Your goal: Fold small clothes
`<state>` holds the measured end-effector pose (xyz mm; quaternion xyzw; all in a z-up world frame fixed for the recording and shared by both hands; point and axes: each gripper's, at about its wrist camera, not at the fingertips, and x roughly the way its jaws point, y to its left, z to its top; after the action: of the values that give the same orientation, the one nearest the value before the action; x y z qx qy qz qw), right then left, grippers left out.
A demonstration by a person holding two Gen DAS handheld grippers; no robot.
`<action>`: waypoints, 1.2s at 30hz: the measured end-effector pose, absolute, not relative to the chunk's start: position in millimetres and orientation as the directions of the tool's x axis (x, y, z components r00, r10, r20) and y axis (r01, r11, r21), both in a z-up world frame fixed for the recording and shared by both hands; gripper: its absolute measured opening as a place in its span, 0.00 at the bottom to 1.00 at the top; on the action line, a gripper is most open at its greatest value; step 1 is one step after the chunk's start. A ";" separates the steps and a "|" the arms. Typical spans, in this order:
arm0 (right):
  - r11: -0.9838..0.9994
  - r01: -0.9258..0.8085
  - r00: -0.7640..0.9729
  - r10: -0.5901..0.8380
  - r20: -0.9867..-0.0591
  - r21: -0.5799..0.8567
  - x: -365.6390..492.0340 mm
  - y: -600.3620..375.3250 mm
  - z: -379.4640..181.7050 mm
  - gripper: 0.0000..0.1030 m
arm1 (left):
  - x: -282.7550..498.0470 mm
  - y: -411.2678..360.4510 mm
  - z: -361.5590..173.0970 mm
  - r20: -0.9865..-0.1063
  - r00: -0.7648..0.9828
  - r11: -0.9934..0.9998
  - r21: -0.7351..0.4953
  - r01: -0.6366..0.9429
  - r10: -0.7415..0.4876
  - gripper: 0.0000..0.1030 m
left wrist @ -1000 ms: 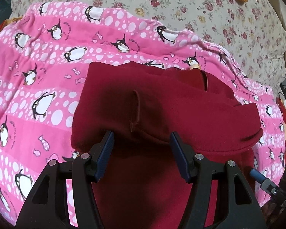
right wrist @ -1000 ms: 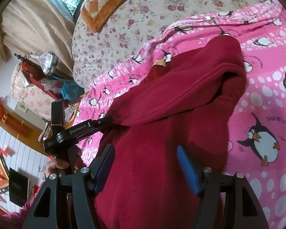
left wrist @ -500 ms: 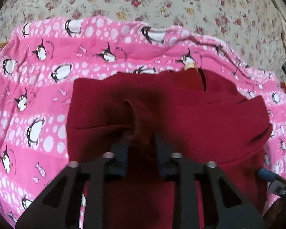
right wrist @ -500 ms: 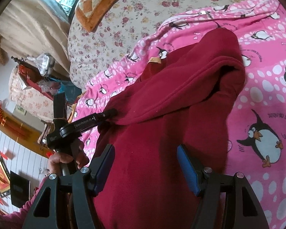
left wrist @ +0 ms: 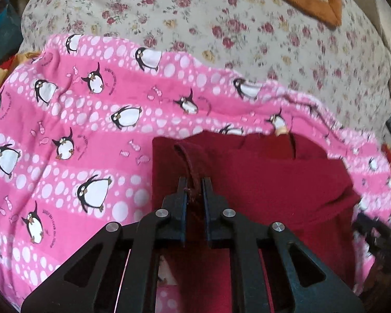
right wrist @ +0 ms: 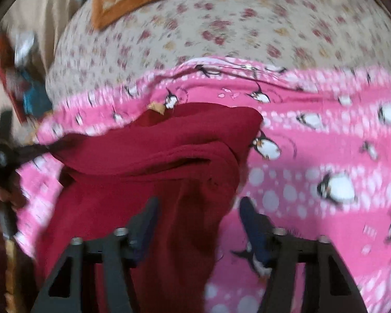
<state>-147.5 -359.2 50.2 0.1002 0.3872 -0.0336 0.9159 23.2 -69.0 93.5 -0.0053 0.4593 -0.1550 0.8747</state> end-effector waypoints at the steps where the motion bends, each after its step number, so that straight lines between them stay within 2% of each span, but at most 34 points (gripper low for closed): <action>1: 0.984 0.136 0.687 -0.013 -0.727 0.111 -140.6 -355.5 49.3 0.48 | 22.0 -67.4 91.7 -0.802 0.530 0.953 -0.154 0.262 -0.276 0.09; 5: 0.988 0.153 0.695 -0.104 -0.712 0.005 -119.1 -359.4 55.4 0.47 | 22.4 -60.9 87.3 -0.809 0.510 0.951 -0.187 0.248 -0.292 0.09; 7: 0.987 0.163 0.702 -0.121 -0.702 -0.006 -111.5 -367.6 60.1 0.42 | 22.9 -62.4 86.1 -0.812 0.508 0.951 -0.177 0.254 -0.287 0.09; 9: 0.992 0.125 0.696 -0.099 -0.711 -0.017 -105.6 -369.7 59.8 0.10 | 23.8 -63.2 85.0 -0.814 0.504 0.951 -0.180 0.253 -0.288 0.09; 19: 0.995 0.095 0.620 -0.025 -0.784 0.043 -153.2 -379.4 32.8 0.05 | 27.7 -56.6 57.9 -0.841 0.429 0.943 -0.263 0.206 -0.329 0.10; 24: 0.982 0.152 0.656 -0.016 -0.754 0.111 -172.8 -393.6 47.5 0.05 | 22.7 -54.2 66.6 -0.835 0.440 0.942 -0.263 0.207 -0.330 0.10; 28: 0.971 0.169 0.715 -0.003 -0.699 0.168 -166.4 -394.0 72.1 0.06 | 14.8 -54.8 75.4 -0.821 0.476 0.948 -0.242 0.208 -0.314 0.21; 32: 0.978 0.130 0.717 0.022 -0.697 0.165 -137.1 -373.4 74.8 0.08 | 8.8 -55.4 82.8 -0.801 0.506 0.947 -0.250 0.203 -0.320 0.22; 33: 0.977 0.128 0.708 0.031 -0.705 0.171 -128.0 -369.6 70.8 0.14 | 7.8 -55.5 84.6 -0.798 0.513 0.948 -0.247 0.203 -0.318 0.22; 34: 0.976 0.129 0.700 0.036 -0.713 0.176 -121.7 -368.6 66.3 0.20 | 6.5 -55.8 86.7 -0.794 0.521 0.949 -0.241 0.205 -0.314 0.27; 35: 0.974 0.131 0.695 0.041 -0.717 0.183 -117.1 -367.0 62.6 0.36 | 5.2 -55.9 88.5 -0.788 0.530 0.949 -0.239 0.207 -0.314 0.39; 36: 0.973 0.134 0.698 0.043 -0.714 0.189 -115.2 -366.8 59.8 0.43 | 4.1 -55.9 90.2 -0.781 0.540 0.948 -0.239 0.209 -0.316 0.45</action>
<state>-115.2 -366.8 59.8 0.1139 0.3875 -0.0250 0.9145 4.1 -55.9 90.2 -0.0584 0.4558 -0.1500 0.8754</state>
